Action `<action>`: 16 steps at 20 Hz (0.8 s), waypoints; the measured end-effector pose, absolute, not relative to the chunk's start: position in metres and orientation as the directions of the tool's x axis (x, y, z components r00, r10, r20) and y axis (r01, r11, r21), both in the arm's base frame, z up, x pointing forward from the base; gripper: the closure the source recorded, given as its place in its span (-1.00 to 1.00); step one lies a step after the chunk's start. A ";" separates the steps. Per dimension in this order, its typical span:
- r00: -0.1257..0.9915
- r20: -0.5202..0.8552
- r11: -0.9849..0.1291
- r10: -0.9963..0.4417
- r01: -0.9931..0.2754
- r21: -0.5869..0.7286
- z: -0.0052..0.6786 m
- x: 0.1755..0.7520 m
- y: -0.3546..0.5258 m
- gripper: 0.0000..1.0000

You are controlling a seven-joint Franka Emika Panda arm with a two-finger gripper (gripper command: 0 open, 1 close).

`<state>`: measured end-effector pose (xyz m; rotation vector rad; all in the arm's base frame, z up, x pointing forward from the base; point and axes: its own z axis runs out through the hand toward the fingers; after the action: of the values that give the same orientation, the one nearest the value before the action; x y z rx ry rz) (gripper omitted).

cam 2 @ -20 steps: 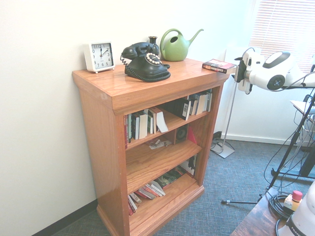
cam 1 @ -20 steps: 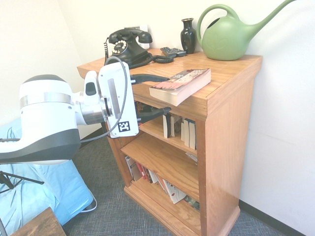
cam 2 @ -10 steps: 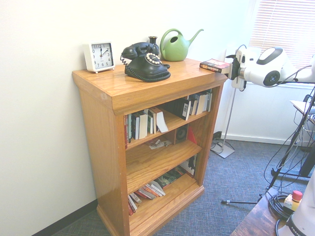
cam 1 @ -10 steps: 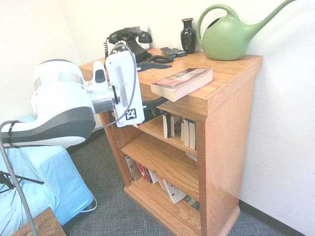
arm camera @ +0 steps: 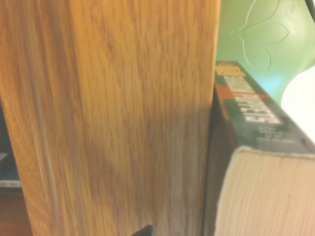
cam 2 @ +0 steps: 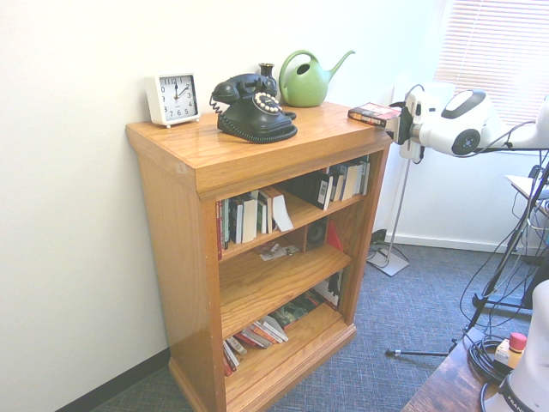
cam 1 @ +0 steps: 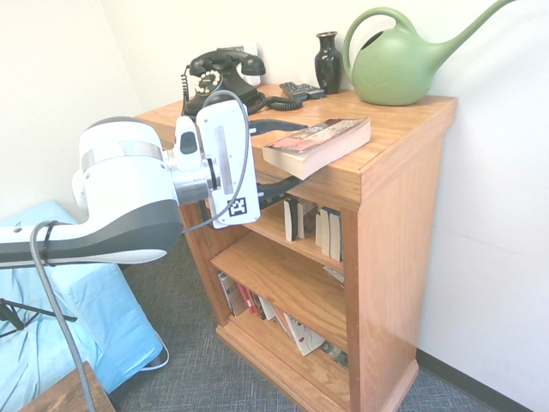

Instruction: Organize the shelf

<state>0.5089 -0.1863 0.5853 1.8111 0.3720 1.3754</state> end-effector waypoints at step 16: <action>0.349 0.664 -0.610 0.661 -0.266 0.746 0.580 0.511 -0.195 1.00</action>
<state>0.5109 -0.1953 0.5798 1.7719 0.3502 1.3867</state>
